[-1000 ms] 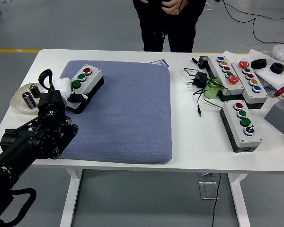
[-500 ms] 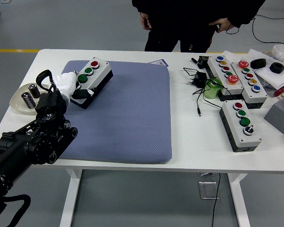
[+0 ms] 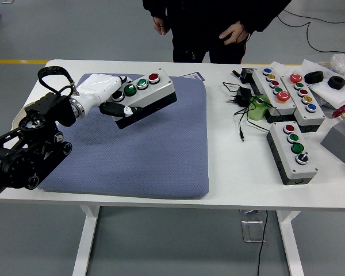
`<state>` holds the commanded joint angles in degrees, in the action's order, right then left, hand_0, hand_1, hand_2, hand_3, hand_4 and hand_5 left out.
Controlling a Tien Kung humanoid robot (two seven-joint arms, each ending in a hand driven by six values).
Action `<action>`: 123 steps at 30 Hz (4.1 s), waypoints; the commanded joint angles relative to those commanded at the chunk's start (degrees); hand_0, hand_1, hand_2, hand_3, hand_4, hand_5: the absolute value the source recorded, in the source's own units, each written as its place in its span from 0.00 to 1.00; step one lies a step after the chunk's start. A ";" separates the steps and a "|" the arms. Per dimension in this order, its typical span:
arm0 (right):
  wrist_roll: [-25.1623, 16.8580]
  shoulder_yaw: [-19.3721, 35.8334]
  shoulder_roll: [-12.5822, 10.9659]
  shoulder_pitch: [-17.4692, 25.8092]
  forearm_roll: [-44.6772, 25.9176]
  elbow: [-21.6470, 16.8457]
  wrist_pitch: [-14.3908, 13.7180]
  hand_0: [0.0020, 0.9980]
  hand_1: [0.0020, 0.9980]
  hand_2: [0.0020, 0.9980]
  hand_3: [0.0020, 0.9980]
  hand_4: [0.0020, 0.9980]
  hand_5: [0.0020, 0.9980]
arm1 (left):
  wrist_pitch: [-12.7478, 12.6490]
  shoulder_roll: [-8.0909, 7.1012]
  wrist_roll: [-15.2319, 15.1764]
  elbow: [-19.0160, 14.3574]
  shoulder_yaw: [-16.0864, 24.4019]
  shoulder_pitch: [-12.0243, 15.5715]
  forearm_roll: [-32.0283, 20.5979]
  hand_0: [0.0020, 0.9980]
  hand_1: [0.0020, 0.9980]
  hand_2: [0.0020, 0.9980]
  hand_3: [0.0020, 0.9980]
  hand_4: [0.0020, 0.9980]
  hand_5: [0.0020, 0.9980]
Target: Pick up the button,place it on the desk,press the button,press the button
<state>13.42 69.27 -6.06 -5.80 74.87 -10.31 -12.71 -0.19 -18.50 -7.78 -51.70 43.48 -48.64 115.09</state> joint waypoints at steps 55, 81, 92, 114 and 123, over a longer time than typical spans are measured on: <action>0.15 0.35 0.32 0.47 0.52 0.00 0.11 0.75 0.70 0.71 0.58 0.18 0.13 | -3.95 -6.37 -9.26 -2.30 -9.96 1.16 14.91 0.67 0.77 0.82 0.55 0.97 0.24; -0.12 0.78 0.24 0.24 1.25 0.00 0.58 0.75 0.70 0.72 0.58 0.18 0.13 | 10.63 -9.79 -2.01 -27.48 12.27 9.40 12.95 0.53 0.58 0.70 0.88 0.68 0.00; -0.16 0.45 0.25 0.21 0.78 0.00 0.43 0.75 0.70 0.71 0.58 0.18 0.13 | 17.81 -10.13 10.10 -36.67 12.01 10.67 14.91 0.18 0.19 0.27 0.86 0.31 0.00; -0.12 0.34 0.25 0.18 0.63 0.00 0.36 0.75 0.70 0.72 0.58 0.18 0.13 | 24.60 -10.10 9.86 -35.01 7.05 10.70 14.91 0.02 0.02 0.10 0.80 0.00 0.00; -0.15 0.43 0.26 0.34 0.64 0.00 0.31 0.75 0.70 0.71 0.58 0.18 0.13 | 25.35 -10.25 9.84 -35.46 6.11 10.82 14.73 0.02 0.01 0.08 0.79 0.00 0.00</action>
<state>13.28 69.70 -5.81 -5.46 75.51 -10.31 -12.41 25.15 -28.75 2.06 -87.16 49.59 -37.82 129.82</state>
